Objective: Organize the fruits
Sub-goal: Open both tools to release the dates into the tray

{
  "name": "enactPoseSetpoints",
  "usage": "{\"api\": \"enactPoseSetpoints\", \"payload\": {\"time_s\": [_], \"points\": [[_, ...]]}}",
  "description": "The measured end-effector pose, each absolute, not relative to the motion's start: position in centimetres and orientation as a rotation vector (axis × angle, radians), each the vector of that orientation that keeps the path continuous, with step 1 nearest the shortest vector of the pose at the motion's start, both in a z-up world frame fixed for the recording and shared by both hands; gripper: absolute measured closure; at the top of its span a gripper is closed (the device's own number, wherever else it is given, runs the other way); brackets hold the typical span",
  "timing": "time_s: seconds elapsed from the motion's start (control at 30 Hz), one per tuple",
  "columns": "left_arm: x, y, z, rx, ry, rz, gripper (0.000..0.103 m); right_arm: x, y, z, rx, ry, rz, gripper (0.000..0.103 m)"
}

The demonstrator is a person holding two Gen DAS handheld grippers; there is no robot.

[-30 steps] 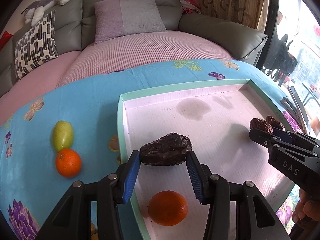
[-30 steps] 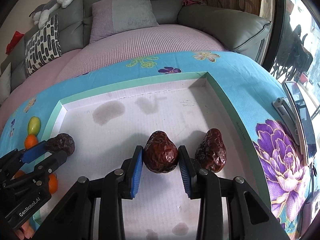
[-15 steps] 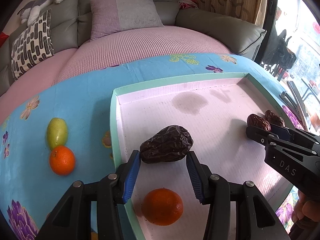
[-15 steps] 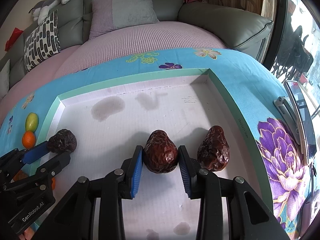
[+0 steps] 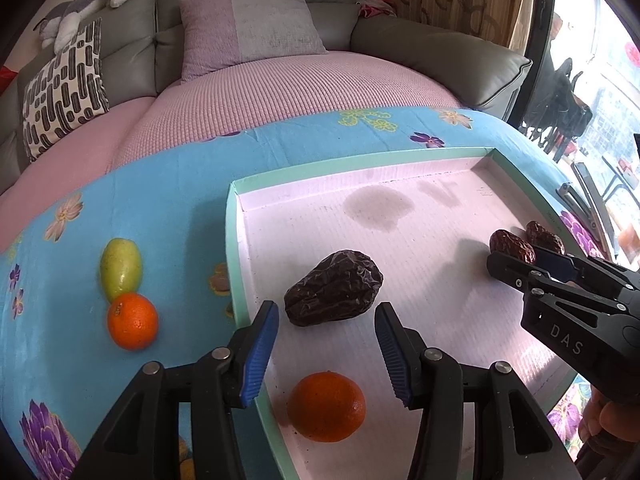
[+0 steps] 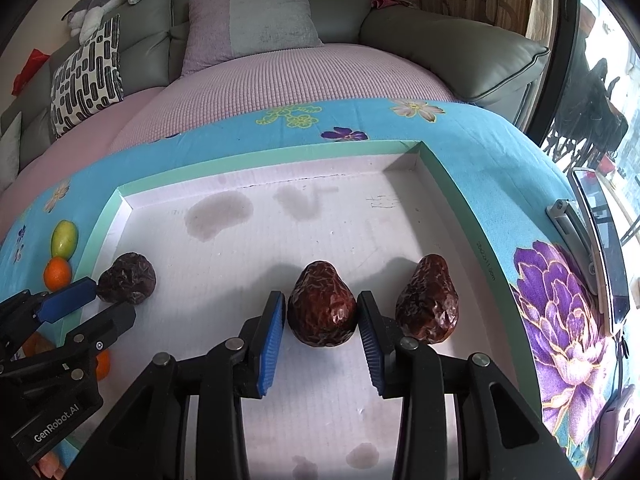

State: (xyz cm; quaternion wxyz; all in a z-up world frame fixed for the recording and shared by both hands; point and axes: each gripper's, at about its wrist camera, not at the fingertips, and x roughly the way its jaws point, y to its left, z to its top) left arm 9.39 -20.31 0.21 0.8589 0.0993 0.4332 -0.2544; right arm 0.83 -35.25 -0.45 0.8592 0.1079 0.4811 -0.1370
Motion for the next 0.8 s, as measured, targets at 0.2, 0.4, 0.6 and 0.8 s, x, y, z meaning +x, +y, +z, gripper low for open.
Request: {"api": "enactPoseSetpoints", "payload": {"time_s": [0.2, 0.4, 0.6, 0.8], "points": [[9.3, -19.0, 1.9, 0.189, 0.884, -0.509, 0.045, 0.5, -34.9, 0.6, 0.203, 0.986, -0.292, 0.054], [9.7, -16.6, 3.3, 0.143, 0.852, -0.427, 0.030, 0.3, -35.0, 1.3, 0.208, 0.968, -0.299, 0.025], [11.0, -13.6, 2.5, 0.115, 0.873, -0.286, 0.000, 0.4, -34.6, 1.3, 0.198, 0.964, -0.286, 0.023], [11.7, -11.0, 1.8, 0.064, 0.875, -0.206, 0.000, 0.4, -34.4, 1.3, 0.197, 0.952, -0.276, 0.007]]}}
